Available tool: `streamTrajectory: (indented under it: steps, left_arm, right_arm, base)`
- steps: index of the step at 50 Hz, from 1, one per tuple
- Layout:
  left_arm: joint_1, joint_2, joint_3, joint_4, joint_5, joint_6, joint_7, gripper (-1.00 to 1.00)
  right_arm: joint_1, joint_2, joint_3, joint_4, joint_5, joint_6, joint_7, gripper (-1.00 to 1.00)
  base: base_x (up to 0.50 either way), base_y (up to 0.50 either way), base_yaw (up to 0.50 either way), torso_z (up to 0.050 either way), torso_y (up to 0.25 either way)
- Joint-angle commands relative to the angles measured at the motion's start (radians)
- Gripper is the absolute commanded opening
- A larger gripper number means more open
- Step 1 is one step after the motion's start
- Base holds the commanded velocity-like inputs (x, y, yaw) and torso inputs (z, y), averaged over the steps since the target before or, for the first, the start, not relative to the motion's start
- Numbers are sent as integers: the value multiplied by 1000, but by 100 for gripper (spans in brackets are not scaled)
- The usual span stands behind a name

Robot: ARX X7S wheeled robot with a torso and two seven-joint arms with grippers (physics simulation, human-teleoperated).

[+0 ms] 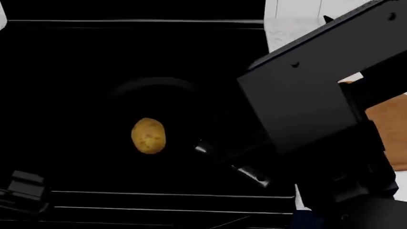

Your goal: Pick up the pan and dump the vegetables in it onto the plate. Then return the pan to the stove.

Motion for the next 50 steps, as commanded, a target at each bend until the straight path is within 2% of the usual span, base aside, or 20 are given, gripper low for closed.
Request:
streamTrajectory:
  steps: [1, 9, 12, 15, 16, 17, 19, 22, 26, 32, 40, 50]
  left_arm:
    - [0, -12, -45, 4, -81, 8, -40, 100]
    - [-4, -22, -45, 8, -111, 4, -65, 100]
    - [-24, -39, -50, 15, -167, -10, -105, 100]
    - [-50, -98, -75, 16, -340, 3, -235, 100]
    - [-59, -119, -81, 16, -397, 5, -278, 100]
    - [-74, -151, -94, 16, -477, 13, -337, 100]
    - [-90, -190, -87, 15, -549, 23, -404, 100]
    - [-100, -208, -99, 9, -613, 36, -440, 100]
    - [-106, -235, -92, 6, -636, 55, -471, 100]
    - [-79, -252, -78, -3, -623, 97, -473, 100]
    - [-56, -268, -73, -9, -618, 129, -477, 100]
    - [-56, -275, -55, -17, -621, 142, -490, 100]
  right_arm:
    - [55, 21, -53, 8, 20, -23, -8, 100]
    - [-32, 50, -40, -19, 2, -76, -31, 100]
    - [-51, 49, -26, -16, 43, -104, -35, 100]
    - [-50, 39, -20, 49, 187, -149, -61, 100]
    - [-28, 42, -39, 60, 224, -141, -56, 100]
    - [18, 51, -88, 106, 344, -148, -36, 100]
    - [81, 61, -135, 146, 448, -166, -2, 100]
    - [114, 63, -149, 184, 525, -190, -17, 100]
    - [132, 50, -173, 251, 554, -178, -65, 100]
    - [160, 19, -192, 353, 492, -129, -143, 100]
    - [59, -5, -206, 399, 400, -112, -227, 100]
    - [9, -5, -284, 395, 492, -152, -153, 100]
  base:
    - [500, -117, 0, 48, 68]
    - [500, -115, 0, 48, 70]
    - [500, -115, 0, 48, 68]
    - [182, 0, 0, 32, 46]
    - [0, 0, 0, 0, 0]
    - [0, 0, 0, 0, 0]
    - [0, 0, 0, 0, 0]
    - [0, 0, 0, 0, 0]
    - [0, 0, 0, 0, 0]
    - [0, 0, 0, 0, 0]
    - [0, 0, 0, 0, 0]
    - [0, 0, 0, 0, 0]
